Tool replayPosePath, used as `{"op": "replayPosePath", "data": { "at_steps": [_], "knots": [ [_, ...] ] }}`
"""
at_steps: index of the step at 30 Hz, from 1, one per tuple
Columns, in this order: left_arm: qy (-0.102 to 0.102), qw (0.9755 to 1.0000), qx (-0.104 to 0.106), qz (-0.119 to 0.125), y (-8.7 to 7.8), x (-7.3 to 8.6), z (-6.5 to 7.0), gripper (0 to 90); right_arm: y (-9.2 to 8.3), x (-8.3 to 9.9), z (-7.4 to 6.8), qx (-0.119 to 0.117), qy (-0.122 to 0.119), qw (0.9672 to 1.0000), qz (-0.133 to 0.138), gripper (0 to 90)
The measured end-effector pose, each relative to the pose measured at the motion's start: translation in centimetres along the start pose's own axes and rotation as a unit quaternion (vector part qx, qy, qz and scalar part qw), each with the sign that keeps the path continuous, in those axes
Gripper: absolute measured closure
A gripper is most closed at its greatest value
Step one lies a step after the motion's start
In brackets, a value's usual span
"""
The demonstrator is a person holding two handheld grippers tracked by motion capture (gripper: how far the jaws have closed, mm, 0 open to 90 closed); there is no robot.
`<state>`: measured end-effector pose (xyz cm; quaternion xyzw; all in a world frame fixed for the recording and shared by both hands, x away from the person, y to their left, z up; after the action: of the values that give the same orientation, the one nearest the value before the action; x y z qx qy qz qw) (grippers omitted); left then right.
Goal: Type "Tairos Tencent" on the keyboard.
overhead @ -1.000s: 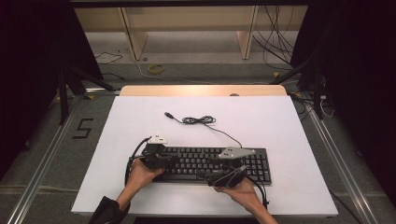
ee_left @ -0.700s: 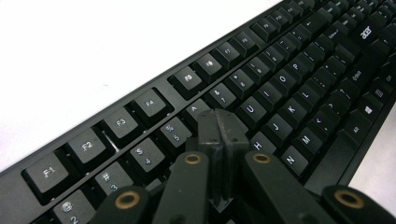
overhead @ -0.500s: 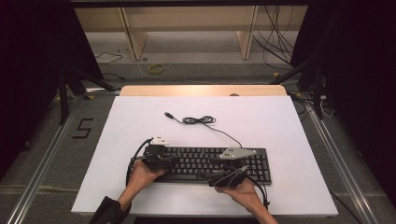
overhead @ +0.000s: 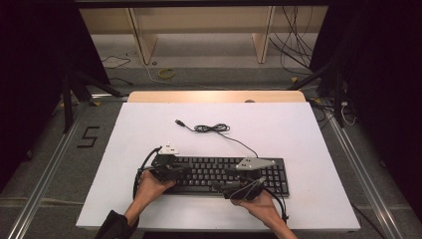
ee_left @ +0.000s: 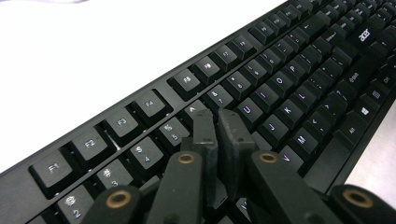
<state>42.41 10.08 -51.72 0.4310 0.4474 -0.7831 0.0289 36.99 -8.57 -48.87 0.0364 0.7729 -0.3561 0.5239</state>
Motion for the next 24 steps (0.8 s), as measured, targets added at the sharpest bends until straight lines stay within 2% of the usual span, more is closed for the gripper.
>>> {"op": "replayPosePath", "data": {
  "at_steps": [7,12,18,24],
  "knots": [
    [-0.007,0.9999,0.01,0.007,-0.5,-0.1,0.0,78.2,0.0,0.0,0.1,0.002,-0.001,1.0,0.0,32.5],
    [-0.013,0.9996,0.025,0.007,-0.8,-0.2,0.2,68.5,-0.1,0.0,0.2,0.002,0.0,1.0,0.001,32.5],
    [-0.017,0.9989,0.04,0.019,-1.3,-0.4,0.4,55.0,-0.5,0.0,0.4,0.007,0.001,1.0,0.003,32.5],
    [-0.023,0.998,0.05,0.031,-1.8,-0.6,0.6,47.0,-0.9,0.0,0.8,0.011,0.004,0.9999,0.007,32.5]
  ]
}}
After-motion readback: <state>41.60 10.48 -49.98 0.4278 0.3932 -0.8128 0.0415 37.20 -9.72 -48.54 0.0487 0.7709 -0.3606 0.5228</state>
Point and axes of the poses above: each handheld gripper's, and its own axes: y roughly forward along the jaws, x roughly out of its underside, z roughly to its right, the point moved 7 cm from there along y, roughly forward along the jaws, and after that the axes turned 3 degrees about -y, right-handed, at the moved point
